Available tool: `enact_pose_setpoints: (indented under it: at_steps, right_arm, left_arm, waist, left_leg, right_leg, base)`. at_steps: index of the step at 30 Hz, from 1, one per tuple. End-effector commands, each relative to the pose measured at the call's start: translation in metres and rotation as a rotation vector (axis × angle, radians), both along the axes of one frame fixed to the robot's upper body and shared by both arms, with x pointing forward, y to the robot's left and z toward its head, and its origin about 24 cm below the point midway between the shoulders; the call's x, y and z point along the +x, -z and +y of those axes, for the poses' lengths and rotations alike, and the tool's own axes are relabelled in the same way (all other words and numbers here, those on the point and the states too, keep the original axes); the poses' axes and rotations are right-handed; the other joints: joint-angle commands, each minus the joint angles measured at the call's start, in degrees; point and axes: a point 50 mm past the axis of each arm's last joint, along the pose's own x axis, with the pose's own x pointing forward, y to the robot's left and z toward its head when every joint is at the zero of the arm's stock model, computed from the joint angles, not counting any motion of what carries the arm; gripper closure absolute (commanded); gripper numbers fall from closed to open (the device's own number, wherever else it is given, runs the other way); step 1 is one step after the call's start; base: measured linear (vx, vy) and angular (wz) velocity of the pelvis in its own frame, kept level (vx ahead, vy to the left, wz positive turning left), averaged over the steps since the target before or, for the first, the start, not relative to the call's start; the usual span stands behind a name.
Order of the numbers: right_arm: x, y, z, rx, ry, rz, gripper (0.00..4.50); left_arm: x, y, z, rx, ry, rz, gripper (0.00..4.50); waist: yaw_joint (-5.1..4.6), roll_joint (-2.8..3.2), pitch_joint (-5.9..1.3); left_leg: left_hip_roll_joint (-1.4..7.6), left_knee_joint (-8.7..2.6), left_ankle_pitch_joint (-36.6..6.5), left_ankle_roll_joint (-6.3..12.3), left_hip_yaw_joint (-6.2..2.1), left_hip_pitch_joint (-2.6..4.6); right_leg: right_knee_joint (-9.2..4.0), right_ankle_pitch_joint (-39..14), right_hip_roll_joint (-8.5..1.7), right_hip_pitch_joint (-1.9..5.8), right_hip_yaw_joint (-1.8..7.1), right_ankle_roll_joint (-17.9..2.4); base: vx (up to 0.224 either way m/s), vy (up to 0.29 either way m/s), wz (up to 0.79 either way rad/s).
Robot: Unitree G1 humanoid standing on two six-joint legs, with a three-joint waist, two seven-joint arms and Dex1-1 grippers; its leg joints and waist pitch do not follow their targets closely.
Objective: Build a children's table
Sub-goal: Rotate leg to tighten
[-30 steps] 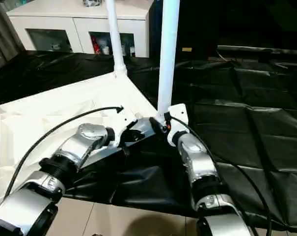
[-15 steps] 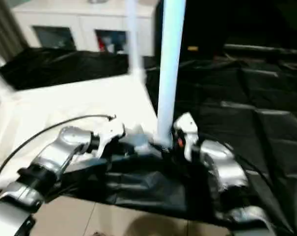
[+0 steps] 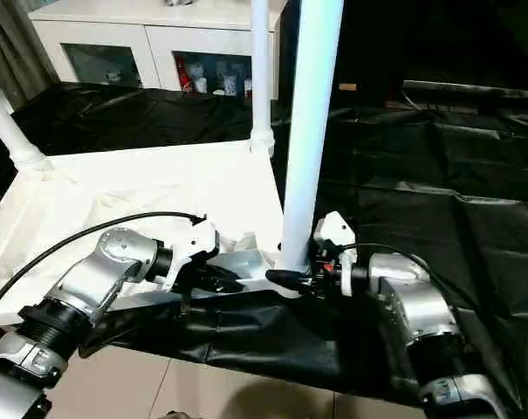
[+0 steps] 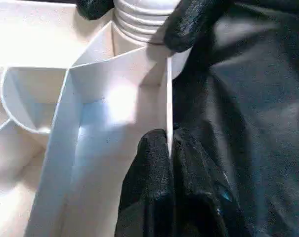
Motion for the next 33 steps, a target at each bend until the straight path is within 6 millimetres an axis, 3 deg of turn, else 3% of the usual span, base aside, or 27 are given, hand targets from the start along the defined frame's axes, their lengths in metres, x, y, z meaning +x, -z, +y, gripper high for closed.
enact_pose_setpoints:
  at_steps: [1,3,4,5,7,12,14,15,16,19,20,24,27,30,33]
  right_arm:
    - [0.011,0.018,0.0,-0.101,0.206,-0.007,1.75]
    - [0.015,0.022,0.0,-0.105,0.294,0.005,1.76]
    - [0.02,0.027,0.002,-0.096,0.408,0.021,1.77]
    - [0.02,0.027,0.003,-0.096,0.414,0.022,1.77]
    - [0.026,0.034,0.021,-0.038,0.571,0.065,1.77]
    - [0.031,0.035,0.044,-0.012,0.623,0.073,1.77]
    - [0.032,0.027,0.068,0.06,0.527,0.053,1.77]
    - [0.032,0.024,0.073,0.067,0.48,0.037,1.22]
    - [0.032,0.023,0.076,0.065,0.458,0.027,1.22]
    - [0.032,0.02,0.073,0.064,0.417,0.015,0.89]
    - [0.03,0.018,0.068,0.059,0.368,0.003,0.79]
    - [0.024,0.014,0.054,0.033,0.24,-0.022,0.79]
    - [0.011,0.005,0.026,0.028,0.068,-0.02,0.79]
    - [0.004,-0.001,0.013,0.03,-0.012,0.0,0.79]
    - [-0.002,-0.004,-0.002,-0.008,-0.076,-0.001,0.79]
  left_arm:
    - [0.015,-0.01,-0.009,-0.024,-0.111,-0.078,4.5]
    - [0.02,-0.01,-0.012,-0.025,-0.166,-0.091,4.5]
    - [0.026,-0.01,-0.016,-0.031,-0.238,-0.106,4.5]
    - [0.026,-0.01,-0.016,-0.032,-0.242,-0.106,4.5]
    - [0.037,-0.013,-0.029,-0.058,-0.361,-0.121,4.5]
    - [0.04,-0.016,-0.047,-0.095,-0.38,-0.122,4.5]
    - [0.038,-0.016,-0.056,-0.095,-0.321,-0.123,4.5]
    - [0.037,-0.016,-0.058,-0.105,-0.299,-0.117,4.5]
    - [0.036,-0.017,-0.058,-0.112,-0.288,-0.112,4.5]
    - [0.035,-0.015,-0.056,-0.111,-0.258,-0.098,4.5]
    - [0.032,-0.013,-0.053,-0.101,-0.229,-0.09,4.5]
    - [0.026,-0.01,-0.043,-0.084,-0.142,-0.065,4.5]
    - [0.007,-0.009,-0.026,-0.067,0.036,0.01,4.5]
    - [-0.001,-0.007,-0.016,-0.03,0.099,0.047,4.5]
    - [-0.007,-0.006,-0.007,-0.009,0.128,0.074,4.5]
  waist:
    - [-0.42,-0.7,-3.48]
    - [-0.85,-0.9,-3.42]
    - [-1.12,-0.96,-3.46]
    - [-1.21,-0.88,-3.46]
    - [-1.46,-1.08,-3.48]
    - [-1.23,-1.03,-3.78]
    - [-1.24,-0.76,-3.87]
    - [-1.25,-0.86,-3.84]
    - [-1.27,-0.85,-3.81]
    - [-1.28,-0.94,-3.71]
    - [-1.23,-1.23,-3.75]
    - [-1.06,-1.26,-3.69]
    - [-0.82,-1.63,-3.69]
    - [-0.5,-1.16,-3.8]
    - [-0.12,-1.01,-3.61]
  left_leg:
    - [2.36,-4.07,-13.2,2.31,-1.41,1.15]
    - [2.09,-4.14,-14.5,1.46,-1.56,1.24]
    - [2.06,-4.08,-14.2,1.52,-1.58,1.05]
    - [2.08,-4.15,-14.2,1.58,-1.57,1.11]
    - [1.93,-4.06,-13.9,1.99,-1.45,1.17]
    - [1.89,-3.91,-11.5,3.09,-1.44,0.85]
    - [1.95,-3.85,-11.3,3.76,-1.44,0.78]
    - [1.94,-3.87,-11.2,4.12,-1.42,0.74]
    - [1.98,-3.9,-11.3,4.36,-1.42,0.7]
    - [1.96,-3.91,-12.1,4.63,-1.39,0.78]
    - [2.0,-3.89,-12.2,4.73,-1.34,0.8]
    - [2.08,-3.89,-11.1,5.76,-1.41,0.45]
    - [2.5,-3.89,-10.4,6.33,-1.44,0.48]
    - [2.79,-3.74,-9.5,7.15,-1.18,0.66]
    - [2.87,-3.89,-10.7,6.11,-1.16,0.95]
  right_leg:
    - [-5.23,-17.8,-3.99,2.26,2.43,-12.0]
    - [-5.61,-21.1,-3.99,2.44,2.34,-10.8]
    - [-5.57,-20.9,-3.96,2.49,2.41,-10.5]
    - [-5.65,-20.7,-3.89,2.37,2.43,-10.5]
    - [-5.62,-19.7,-3.82,2.26,2.46,-10.7]
    - [-5.35,-16.0,-3.99,2.6,2.46,-11.3]
    - [-5.19,-14.5,-4.02,2.68,2.45,-11.7]
    - [-5.15,-13.6,-3.92,2.77,2.4,-12.0]
    - [-5.13,-13.4,-3.96,2.8,2.38,-12.2]
    - [-5.26,-14.6,-4.0,2.83,2.39,-12.3]
    - [-5.33,-15.1,-4.03,2.83,2.42,-12.2]
    - [-5.07,-14.0,-4.01,3.16,2.36,-12.1]
    - [-4.79,-13.1,-4.09,3.27,2.47,-12.7]
    - [-4.27,-9.8,-3.77,2.94,2.53,-14.1]
    - [-4.4,-11.4,-3.84,2.59,2.55,-14.3]
  base:
    - [0.0,0.0,0.0]
    - [0.0,0.0,0.0]
    - [0.0,0.0,0.0]
    - [0.0,0.0,0.0]
    - [0.0,0.0,0.0]
    - [0.0,0.0,0.0]
    - [0.0,0.0,0.0]
    - [0.0,0.0,0.0]
    - [0.0,0.0,0.0]
    - [0.0,0.0,0.0]
    - [0.0,0.0,0.0]
    - [0.0,0.0,0.0]
    - [0.0,0.0,0.0]
    - [0.0,0.0,0.0]
    - [0.0,0.0,0.0]
